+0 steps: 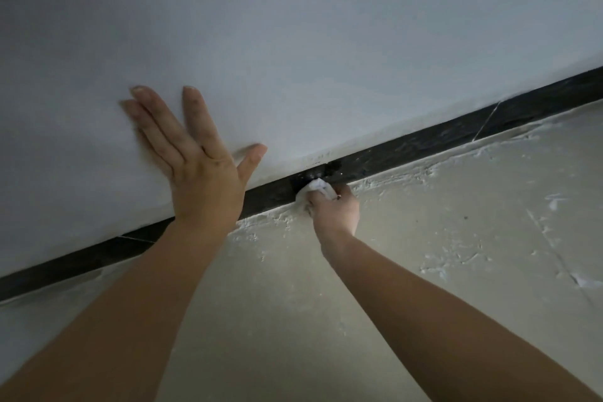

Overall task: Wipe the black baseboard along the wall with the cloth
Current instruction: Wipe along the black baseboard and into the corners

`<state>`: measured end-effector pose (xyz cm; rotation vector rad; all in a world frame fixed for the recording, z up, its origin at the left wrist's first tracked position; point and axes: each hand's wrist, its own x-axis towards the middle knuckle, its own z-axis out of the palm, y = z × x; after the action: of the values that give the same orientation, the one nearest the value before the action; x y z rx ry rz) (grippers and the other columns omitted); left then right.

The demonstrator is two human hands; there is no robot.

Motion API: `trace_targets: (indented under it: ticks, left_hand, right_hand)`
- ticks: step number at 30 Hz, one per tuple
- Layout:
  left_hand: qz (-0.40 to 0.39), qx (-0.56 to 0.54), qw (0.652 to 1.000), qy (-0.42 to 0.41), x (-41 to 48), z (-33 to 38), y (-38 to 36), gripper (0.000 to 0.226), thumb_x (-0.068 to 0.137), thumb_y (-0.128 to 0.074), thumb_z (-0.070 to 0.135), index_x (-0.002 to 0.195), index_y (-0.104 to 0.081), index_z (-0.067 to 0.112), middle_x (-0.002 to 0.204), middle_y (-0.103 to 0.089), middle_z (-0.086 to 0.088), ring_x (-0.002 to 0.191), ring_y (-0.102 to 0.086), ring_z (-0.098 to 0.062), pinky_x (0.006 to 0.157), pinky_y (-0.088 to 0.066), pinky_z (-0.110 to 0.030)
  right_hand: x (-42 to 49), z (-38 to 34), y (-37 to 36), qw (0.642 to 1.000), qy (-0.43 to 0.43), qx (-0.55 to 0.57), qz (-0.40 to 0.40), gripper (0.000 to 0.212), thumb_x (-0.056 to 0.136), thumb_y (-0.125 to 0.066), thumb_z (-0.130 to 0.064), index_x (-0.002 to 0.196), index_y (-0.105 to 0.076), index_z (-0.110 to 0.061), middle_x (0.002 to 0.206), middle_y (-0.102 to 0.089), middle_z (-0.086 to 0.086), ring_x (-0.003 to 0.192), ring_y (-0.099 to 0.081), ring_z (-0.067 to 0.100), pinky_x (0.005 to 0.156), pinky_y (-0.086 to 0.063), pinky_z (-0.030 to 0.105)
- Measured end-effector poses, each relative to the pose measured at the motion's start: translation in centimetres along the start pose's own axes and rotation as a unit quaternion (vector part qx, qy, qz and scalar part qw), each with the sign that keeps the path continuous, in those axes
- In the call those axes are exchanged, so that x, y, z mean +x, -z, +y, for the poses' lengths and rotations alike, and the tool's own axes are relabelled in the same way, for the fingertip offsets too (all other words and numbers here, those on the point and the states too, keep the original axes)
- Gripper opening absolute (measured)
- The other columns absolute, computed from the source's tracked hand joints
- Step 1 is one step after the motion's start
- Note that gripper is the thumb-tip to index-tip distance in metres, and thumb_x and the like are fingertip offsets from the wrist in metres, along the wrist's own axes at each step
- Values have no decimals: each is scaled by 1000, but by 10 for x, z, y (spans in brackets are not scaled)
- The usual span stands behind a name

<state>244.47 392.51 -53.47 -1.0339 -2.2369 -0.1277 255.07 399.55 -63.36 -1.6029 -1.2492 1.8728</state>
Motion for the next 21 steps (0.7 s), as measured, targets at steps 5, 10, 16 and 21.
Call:
trace_targets:
  ticks: [5,10,16,21]
  left_hand:
    - [31,-27,999,10,2,2,-11,99,83,-51,72,137,-13,-1,126,-24,-59,119,-22,-73,105,-14,-68]
    - [47,-36,998,6,1,-1,-15,98,83,-51,72,137,-17,-2,125,-27,-59,118,-24,-71,103,-16,-69]
    - [65,-40,997,-1,1,-4,-24,99,83,-51,73,138,-18,-2,125,-29,-57,119,-23,-67,102,-19,-70]
    - [85,-27,996,-21,2,-8,-28,100,82,-51,73,138,-18,-2,126,-29,-55,121,-14,-59,108,-5,-65]
  right_hand:
    - [13,-6,26,999,25,-13,26,10,85,-64,-12,94,-60,-10,74,-59,-4,63,-53,5,50,-37,20]
    - [19,-13,47,989,-51,85,107,12,85,-63,-13,96,-60,-8,75,-61,2,64,-59,15,67,-55,35]
    - [-9,4,37,1000,-10,5,25,12,82,-63,-12,93,-60,-9,74,-64,3,65,-60,17,69,-56,37]
    - [-35,20,-22,986,39,-124,-105,14,80,-64,-17,91,-55,-13,76,-63,0,66,-60,17,58,-50,29]
